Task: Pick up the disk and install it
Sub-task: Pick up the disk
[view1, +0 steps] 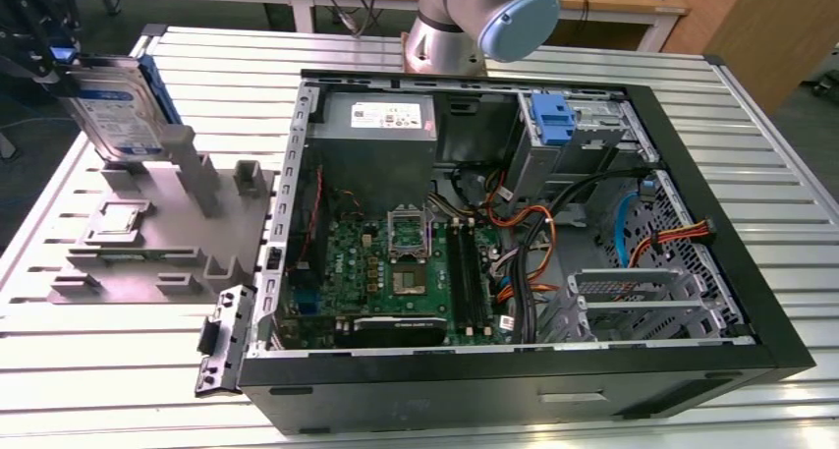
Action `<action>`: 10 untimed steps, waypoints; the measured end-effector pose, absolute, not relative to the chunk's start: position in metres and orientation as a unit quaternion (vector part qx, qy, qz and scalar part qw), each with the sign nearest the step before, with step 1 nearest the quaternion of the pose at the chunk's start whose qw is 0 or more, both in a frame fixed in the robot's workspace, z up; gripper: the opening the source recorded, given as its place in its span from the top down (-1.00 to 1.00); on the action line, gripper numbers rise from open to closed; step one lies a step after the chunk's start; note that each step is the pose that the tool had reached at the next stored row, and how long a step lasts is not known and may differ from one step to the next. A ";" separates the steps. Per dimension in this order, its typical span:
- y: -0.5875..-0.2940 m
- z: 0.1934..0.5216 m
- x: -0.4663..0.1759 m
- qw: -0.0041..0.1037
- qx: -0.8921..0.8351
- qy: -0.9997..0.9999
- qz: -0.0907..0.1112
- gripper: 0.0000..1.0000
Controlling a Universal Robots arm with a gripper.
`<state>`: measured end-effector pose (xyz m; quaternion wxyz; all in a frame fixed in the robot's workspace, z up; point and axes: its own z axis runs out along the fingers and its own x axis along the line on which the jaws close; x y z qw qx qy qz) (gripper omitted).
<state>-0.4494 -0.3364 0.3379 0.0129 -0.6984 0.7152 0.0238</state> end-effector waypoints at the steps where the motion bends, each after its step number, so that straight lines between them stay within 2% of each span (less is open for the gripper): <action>1: -0.336 0.338 -0.449 0.013 -0.698 0.715 0.024 0.27; 10: -0.336 0.339 -0.449 0.013 -0.698 0.715 0.024 0.27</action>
